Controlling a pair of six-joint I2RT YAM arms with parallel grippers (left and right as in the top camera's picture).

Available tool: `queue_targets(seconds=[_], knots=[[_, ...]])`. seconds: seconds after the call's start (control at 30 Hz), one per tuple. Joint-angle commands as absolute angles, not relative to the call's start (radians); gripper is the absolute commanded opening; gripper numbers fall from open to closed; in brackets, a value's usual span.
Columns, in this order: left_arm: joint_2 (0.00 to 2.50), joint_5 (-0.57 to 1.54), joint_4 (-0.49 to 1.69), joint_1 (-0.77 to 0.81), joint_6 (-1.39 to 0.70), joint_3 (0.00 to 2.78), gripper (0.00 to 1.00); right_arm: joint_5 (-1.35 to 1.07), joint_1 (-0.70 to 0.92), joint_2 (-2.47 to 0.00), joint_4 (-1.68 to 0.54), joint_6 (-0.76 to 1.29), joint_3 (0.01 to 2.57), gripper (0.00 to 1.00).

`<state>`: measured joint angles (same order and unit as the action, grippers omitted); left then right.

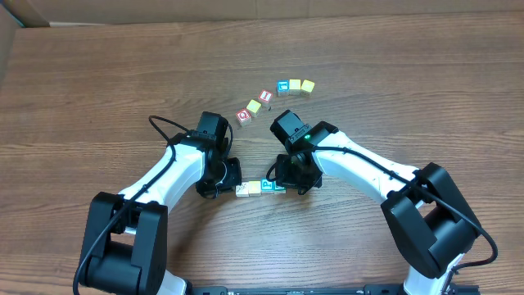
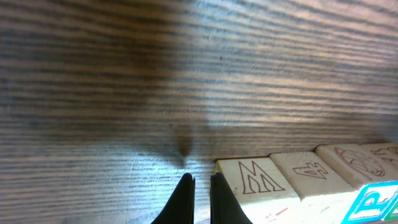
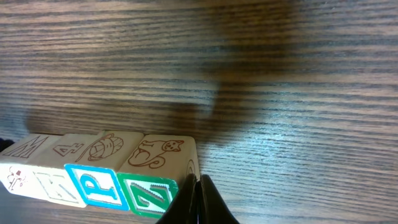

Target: Flip 4 blocks

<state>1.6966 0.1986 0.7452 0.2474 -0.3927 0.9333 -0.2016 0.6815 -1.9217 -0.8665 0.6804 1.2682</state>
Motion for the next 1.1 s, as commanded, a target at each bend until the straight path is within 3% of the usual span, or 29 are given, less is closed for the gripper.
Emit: queue_targets(seconds=[0.0, 1.07], knots=[[1.697, 0.207, 0.727, 0.251, -0.403, 0.920, 0.04, -0.225, 0.685, -1.909, -0.865, 0.686, 1.263, 0.04], [1.697, 0.212, 0.595, 0.258, -0.329, 0.954, 0.04, -0.293, 0.685, -1.910, -0.876, 0.922, 1.263, 0.04]])
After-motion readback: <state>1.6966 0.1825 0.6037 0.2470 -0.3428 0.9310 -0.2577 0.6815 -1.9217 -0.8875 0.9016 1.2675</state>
